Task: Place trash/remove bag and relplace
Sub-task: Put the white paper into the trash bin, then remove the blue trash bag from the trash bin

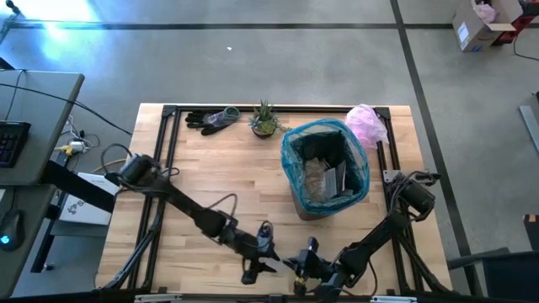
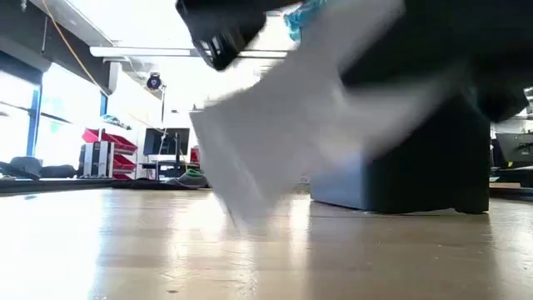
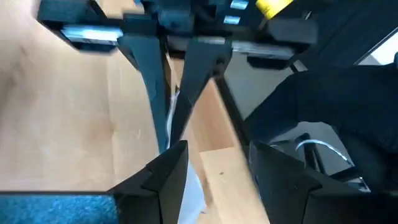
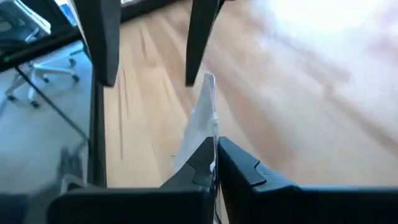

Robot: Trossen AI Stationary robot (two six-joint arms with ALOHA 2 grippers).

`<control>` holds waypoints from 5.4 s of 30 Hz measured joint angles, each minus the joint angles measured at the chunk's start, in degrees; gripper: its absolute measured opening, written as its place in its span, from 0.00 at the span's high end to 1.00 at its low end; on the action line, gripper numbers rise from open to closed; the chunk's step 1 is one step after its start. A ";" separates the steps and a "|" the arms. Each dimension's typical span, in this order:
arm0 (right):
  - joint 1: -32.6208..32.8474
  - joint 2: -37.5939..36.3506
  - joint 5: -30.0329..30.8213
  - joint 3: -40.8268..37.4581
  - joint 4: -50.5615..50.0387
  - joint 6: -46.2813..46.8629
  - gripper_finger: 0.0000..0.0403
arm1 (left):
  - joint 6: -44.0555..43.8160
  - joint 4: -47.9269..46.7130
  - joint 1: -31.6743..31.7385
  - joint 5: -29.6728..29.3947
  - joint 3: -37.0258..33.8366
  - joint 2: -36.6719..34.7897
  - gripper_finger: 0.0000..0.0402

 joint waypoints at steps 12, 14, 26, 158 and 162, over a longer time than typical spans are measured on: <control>-0.41 -0.03 16.10 27.32 -39.85 -10.74 1.00 | 5.69 -15.61 -12.05 -30.30 0.00 -20.24 0.61; -0.90 -0.07 18.19 32.69 -49.32 -10.63 1.00 | 5.68 -16.77 -13.77 -36.23 0.05 -21.44 0.61; -6.06 -0.13 32.18 59.10 -92.66 -10.04 1.00 | 3.82 -17.65 -16.84 -44.85 0.00 -19.71 0.61; -0.84 -29.86 6.45 32.58 -91.18 10.73 0.61 | 10.11 -20.51 -11.49 -33.27 -0.13 -18.52 0.61; -0.65 -29.88 3.76 32.57 -91.53 10.70 0.61 | 10.11 -20.51 -11.49 -33.27 -0.13 -18.52 0.61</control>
